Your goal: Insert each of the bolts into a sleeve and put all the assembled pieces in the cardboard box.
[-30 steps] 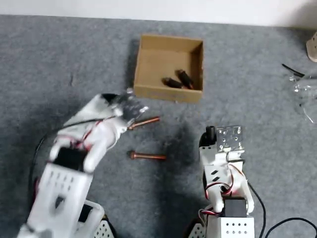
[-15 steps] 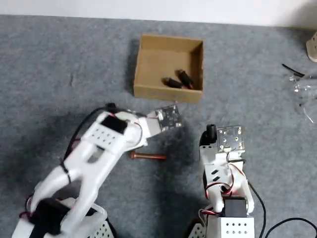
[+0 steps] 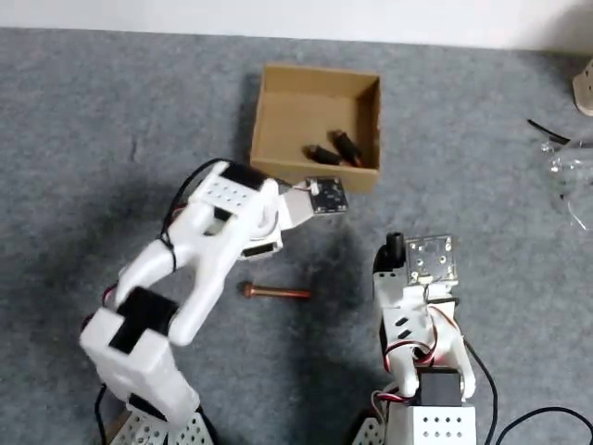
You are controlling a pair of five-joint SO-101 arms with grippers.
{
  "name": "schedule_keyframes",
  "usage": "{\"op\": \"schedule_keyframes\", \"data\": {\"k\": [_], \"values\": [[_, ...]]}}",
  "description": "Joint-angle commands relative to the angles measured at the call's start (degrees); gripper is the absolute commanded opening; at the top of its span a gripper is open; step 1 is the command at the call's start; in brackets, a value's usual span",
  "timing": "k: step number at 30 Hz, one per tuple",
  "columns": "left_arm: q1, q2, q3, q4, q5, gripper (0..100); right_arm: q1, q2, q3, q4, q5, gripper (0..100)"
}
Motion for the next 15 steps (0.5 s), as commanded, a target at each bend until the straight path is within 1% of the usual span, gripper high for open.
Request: {"op": "schedule_keyframes", "data": {"k": [1,7,12,15], "values": [[-0.84,4.26,-6.02,0.35,-0.35,8,0.40,-1.10,8.57,-2.59,0.62,0.4],[-2.24,10.33,-13.32,0.44,-0.26,8,0.40,-1.10,8.57,-2.59,0.62,0.4],[-2.07,11.30,-17.71,2.81,-0.26,8,0.40,-1.10,8.57,-2.59,0.62,0.4],[-2.15,11.30,-18.95,2.81,-0.26,8,0.31,-1.10,8.57,-2.59,0.62,0.4]]}}
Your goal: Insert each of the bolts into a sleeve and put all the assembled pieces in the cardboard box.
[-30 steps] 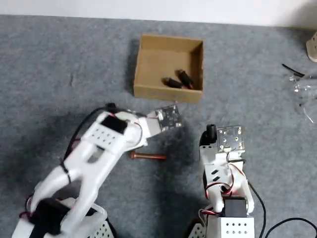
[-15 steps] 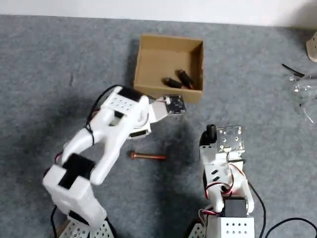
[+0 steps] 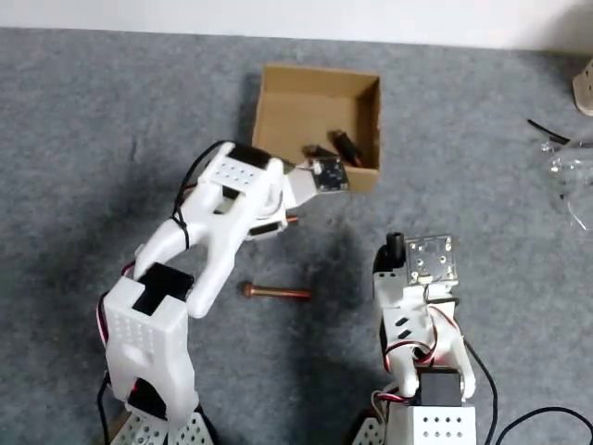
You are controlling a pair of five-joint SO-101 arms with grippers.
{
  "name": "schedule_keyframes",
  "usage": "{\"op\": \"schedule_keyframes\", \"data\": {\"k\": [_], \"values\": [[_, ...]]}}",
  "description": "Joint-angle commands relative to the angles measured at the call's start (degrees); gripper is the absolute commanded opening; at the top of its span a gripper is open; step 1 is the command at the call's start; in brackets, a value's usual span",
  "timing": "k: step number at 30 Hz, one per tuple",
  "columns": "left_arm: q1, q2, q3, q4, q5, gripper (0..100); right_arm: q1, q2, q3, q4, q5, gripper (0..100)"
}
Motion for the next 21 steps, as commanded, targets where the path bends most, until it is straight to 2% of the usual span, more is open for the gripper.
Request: {"op": "schedule_keyframes", "data": {"k": [1,21], "values": [[-0.66,-0.66,-4.00,0.70,-0.35,8,0.31,-1.10,8.57,-2.59,0.62,0.4],[-5.41,2.24,-0.84,-0.62,-5.27,8,-1.10,-1.10,8.57,-2.33,3.25,0.4]]}}
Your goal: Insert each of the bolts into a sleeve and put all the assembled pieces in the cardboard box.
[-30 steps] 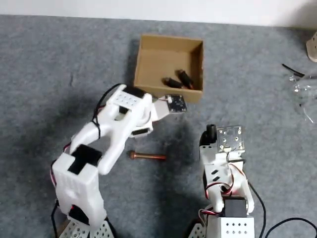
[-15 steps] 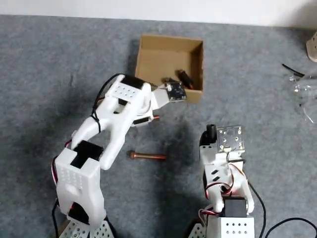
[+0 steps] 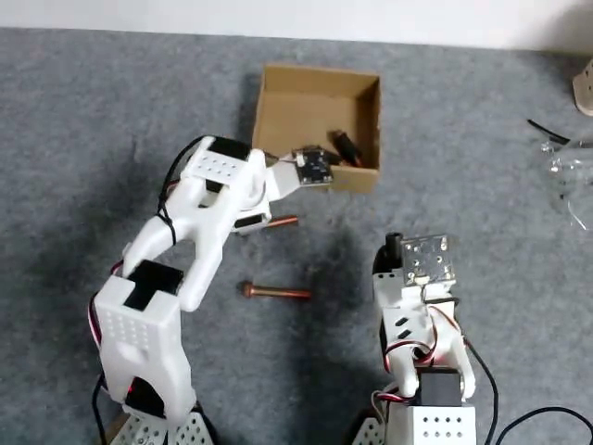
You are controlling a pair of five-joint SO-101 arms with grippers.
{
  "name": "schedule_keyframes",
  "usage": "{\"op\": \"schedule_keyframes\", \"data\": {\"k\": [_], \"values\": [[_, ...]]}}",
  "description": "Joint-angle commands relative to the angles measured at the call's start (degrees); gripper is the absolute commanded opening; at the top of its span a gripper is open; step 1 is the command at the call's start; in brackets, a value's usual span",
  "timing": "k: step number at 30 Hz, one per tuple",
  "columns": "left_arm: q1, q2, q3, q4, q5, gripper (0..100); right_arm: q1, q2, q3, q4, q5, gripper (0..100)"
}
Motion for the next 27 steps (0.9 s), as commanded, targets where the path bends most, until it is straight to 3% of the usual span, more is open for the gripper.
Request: {"op": "schedule_keyframes", "data": {"k": [1,16,20,27], "values": [[-0.66,3.21,-0.13,-0.79,-0.62,8,-1.10,-1.10,8.57,-2.33,1.05,0.4],[-0.84,8.57,-3.56,0.44,-2.11,8,-1.19,-1.10,8.57,-2.51,1.05,0.4],[-0.84,8.57,-3.38,0.44,-2.11,0,-1.19,-1.10,8.57,-2.51,1.05,0.4],[-0.57,8.13,-3.38,3.16,-2.20,1,-1.19,-1.10,8.57,-2.51,1.14,0.4]]}}
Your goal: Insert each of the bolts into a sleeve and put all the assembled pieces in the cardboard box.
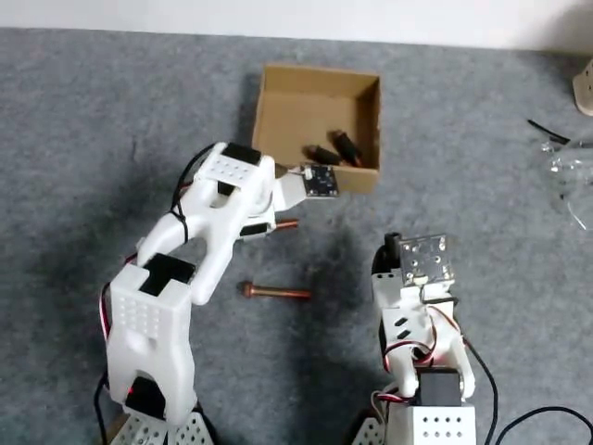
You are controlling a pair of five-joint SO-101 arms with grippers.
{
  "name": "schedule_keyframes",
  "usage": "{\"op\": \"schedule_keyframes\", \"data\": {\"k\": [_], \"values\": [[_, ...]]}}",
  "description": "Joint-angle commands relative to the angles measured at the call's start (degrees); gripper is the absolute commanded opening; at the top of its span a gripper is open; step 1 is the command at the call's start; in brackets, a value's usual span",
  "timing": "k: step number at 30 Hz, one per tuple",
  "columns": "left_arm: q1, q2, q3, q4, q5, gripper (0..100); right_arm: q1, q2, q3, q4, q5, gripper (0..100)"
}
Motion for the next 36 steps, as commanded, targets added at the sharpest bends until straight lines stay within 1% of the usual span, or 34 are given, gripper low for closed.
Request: {"op": "schedule_keyframes", "data": {"k": [1,4,7,14,16,18,20,22,26,28,29,30,31,36], "values": [[-0.31,-0.13,-1.36,4.13,-0.53,1,-0.75,-1.01,8.57,-2.51,0.79,0.4],[-0.04,-4.00,-3.56,9.76,-2.02,1,-0.75,-1.01,8.57,-2.51,0.79,0.4],[-0.22,-10.77,-5.23,16.00,-3.16,1,-0.75,-1.01,8.57,-2.51,0.79,0.4],[-0.31,-28.18,-5.14,26.29,-3.34,1,-0.75,-1.01,8.57,-2.51,0.79,0.4],[-1.36,-31.69,-4.62,28.22,-3.78,1,-0.66,-1.01,8.57,-2.42,0.79,0.4],[-3.30,-34.59,-1.54,28.57,-7.38,1,-0.57,-1.01,8.57,-2.33,0.79,0.4],[-6.29,-36.62,3.56,28.66,-12.84,1,-0.48,-1.01,8.57,-2.24,0.79,0.4],[-11.03,-37.85,10.59,28.66,-21.98,1,-0.48,-1.01,8.57,-2.24,0.79,0.4],[-23.16,-37.32,21.58,28.31,-43.08,1,-0.40,-1.01,8.57,-2.15,0.79,0.4],[-28.70,-36.18,22.99,28.22,-51.08,1,-0.40,-1.01,8.57,-2.15,0.79,0.4],[-30.73,-35.56,22.99,28.22,-53.45,1,-0.40,-1.01,8.57,-2.15,0.79,0.4],[-32.31,-34.77,22.90,28.22,-54.95,1,-0.40,-1.01,8.57,-2.15,0.79,0.4],[-33.36,-34.07,22.90,27.96,-54.86,1,-0.40,-1.01,8.57,-2.15,0.79,0.4],[-35.30,-29.93,21.23,21.54,-50.20,1,-0.40,-1.01,8.57,-2.15,0.79,0.4]]}}
